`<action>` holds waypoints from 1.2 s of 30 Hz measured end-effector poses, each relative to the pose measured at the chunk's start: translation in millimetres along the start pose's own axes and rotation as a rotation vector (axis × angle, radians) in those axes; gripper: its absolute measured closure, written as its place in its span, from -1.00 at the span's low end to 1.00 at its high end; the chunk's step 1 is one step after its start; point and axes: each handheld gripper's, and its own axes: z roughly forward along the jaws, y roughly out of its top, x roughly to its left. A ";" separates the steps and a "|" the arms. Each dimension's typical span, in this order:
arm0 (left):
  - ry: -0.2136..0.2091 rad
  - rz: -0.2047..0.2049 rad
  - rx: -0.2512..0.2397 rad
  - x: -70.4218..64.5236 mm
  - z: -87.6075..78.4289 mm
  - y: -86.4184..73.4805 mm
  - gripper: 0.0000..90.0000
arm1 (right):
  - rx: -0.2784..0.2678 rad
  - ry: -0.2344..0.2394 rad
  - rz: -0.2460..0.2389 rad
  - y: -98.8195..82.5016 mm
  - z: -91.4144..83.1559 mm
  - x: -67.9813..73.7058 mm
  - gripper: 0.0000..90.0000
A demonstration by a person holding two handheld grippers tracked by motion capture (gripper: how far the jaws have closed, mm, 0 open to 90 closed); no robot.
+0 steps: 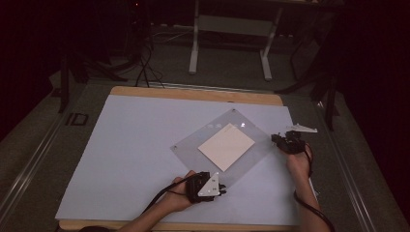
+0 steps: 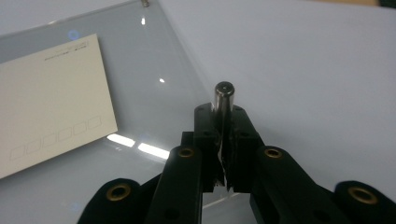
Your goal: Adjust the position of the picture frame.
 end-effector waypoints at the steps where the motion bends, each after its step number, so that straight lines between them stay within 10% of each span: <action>1: 0.014 0.005 0.003 -1.1 -3.3 -0.4 0.79 | 0.000 0.011 -0.006 4.3 4.7 4.3 0.88; 13: 0.169 -0.001 0.067 -5.5 -40.8 -10.6 0.78 | 0.010 0.158 -0.063 68.8 81.4 77.7 0.87; 21: 0.123 -0.032 0.087 -16.6 -42.9 -10.6 0.83 | 0.040 0.302 -0.096 96.4 124.3 134.7 0.82; 25: 0.092 -0.031 0.098 -15.9 -24.3 -6.9 0.84 | 0.070 0.301 -0.132 103.4 143.4 162.2 0.81; 30: 0.037 -0.033 0.124 -11.4 -6.6 -11.0 0.85 | 0.076 0.273 -0.095 93.0 158.2 165.6 0.81; 36: -0.039 -0.112 0.060 -5.7 -23.2 -23.4 0.38 | 0.080 0.267 -0.192 86.9 148.6 165.0 0.40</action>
